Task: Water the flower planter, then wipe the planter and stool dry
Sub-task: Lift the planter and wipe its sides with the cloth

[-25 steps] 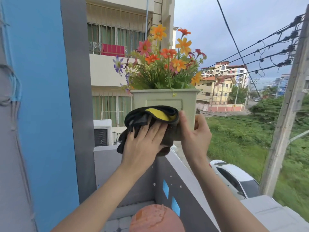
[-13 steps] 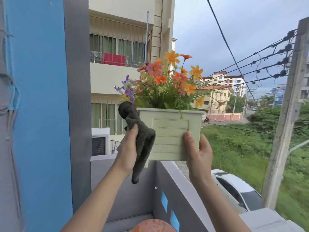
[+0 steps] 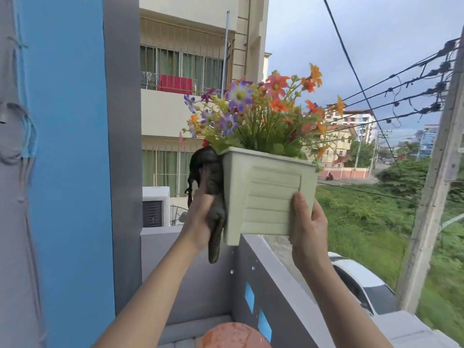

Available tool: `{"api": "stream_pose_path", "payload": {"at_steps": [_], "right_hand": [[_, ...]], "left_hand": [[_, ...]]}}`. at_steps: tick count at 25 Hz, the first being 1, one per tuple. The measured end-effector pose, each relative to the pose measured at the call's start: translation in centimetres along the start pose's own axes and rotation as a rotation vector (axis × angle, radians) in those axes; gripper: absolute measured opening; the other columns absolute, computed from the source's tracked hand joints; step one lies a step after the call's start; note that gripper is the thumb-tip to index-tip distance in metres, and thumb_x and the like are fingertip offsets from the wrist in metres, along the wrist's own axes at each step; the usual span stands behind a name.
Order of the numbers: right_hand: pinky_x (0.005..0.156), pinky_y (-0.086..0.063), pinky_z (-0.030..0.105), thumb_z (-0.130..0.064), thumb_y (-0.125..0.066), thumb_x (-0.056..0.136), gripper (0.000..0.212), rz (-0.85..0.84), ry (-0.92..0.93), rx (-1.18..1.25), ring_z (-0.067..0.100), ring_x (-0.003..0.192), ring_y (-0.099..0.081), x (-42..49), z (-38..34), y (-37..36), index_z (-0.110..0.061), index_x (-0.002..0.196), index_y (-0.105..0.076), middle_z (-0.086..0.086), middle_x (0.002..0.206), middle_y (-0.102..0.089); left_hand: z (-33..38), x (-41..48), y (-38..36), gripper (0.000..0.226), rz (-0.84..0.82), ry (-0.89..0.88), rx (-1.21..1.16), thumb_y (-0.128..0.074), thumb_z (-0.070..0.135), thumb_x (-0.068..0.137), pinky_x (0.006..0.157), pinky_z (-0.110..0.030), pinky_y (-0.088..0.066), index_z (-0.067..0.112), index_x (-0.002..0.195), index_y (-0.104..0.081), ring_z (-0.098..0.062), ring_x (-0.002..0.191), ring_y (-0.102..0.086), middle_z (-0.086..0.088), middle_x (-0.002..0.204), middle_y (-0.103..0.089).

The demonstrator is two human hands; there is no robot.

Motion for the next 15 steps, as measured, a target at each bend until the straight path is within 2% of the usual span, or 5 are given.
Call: {"api": "stream_pose_path", "payload": {"at_steps": [3,7,9,12,15], "right_hand": [[0.071,-0.047,0.04,-0.074,-0.073,0.054,0.061,-0.032,-0.023,0.029,0.028,0.085,-0.061,0.1,-0.3,0.1,-0.029,0.094,-0.072,0.002,0.096,-0.071],[0.079,-0.058,0.032,-0.065,-0.08,0.054,0.067,-0.083,-0.02,0.154,0.018,0.096,-0.069,0.7,-0.4,0.6,-0.021,0.103,-0.069,0.002,0.103,-0.074],[0.077,-0.058,0.03,-0.067,-0.08,0.05,0.075,-0.084,-0.044,0.132,0.014,0.094,-0.07,1.0,-0.3,0.9,-0.02,0.106,-0.066,0.0,0.101,-0.075],[0.074,-0.055,0.042,-0.079,-0.073,0.045,0.084,-0.056,-0.135,-0.009,0.019,0.09,-0.07,0.9,0.6,0.9,-0.023,0.106,-0.064,-0.001,0.098,-0.075],[0.058,-0.05,0.047,-0.085,-0.047,0.065,0.066,-0.113,-0.18,-0.257,0.037,0.069,-0.057,0.8,-0.2,0.8,-0.03,0.099,-0.062,0.007,0.083,-0.07]], "left_hand": [[-3.3,1.4,1.3,0.065,0.044,0.092,0.129,-0.04,0.064,0.08,0.108,-0.057,-0.029,0.043,0.141,-0.031,-0.029,0.134,-0.039,-0.007,0.144,-0.044],[-4.3,1.5,1.4,0.076,0.074,0.255,-0.001,-0.04,0.094,0.056,0.107,-0.05,-0.034,0.059,0.123,-0.046,-0.028,0.124,-0.049,0.001,0.132,-0.058],[-3.2,1.2,1.0,0.068,0.091,0.263,-0.056,-0.042,0.09,0.061,0.106,-0.045,-0.037,0.05,0.115,-0.057,-0.024,0.117,-0.053,0.0,0.122,-0.063],[-1.0,0.7,0.7,0.036,0.165,0.12,0.103,-0.039,0.055,0.093,0.09,-0.038,-0.045,0.028,0.105,-0.058,-0.026,0.101,-0.059,-0.007,0.103,-0.066],[0.3,-0.1,1.1,0.046,0.293,-0.01,0.26,-0.037,0.056,0.092,0.076,-0.04,-0.043,0.014,0.094,-0.055,-0.035,0.091,-0.059,-0.016,0.089,-0.066]]}}
Point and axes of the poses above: each hand's wrist, its own x-axis towards the middle knuckle, its own y-axis out of the back of the hand, z = x × y, the point moved 5 cm from there along x, towards the middle knuckle
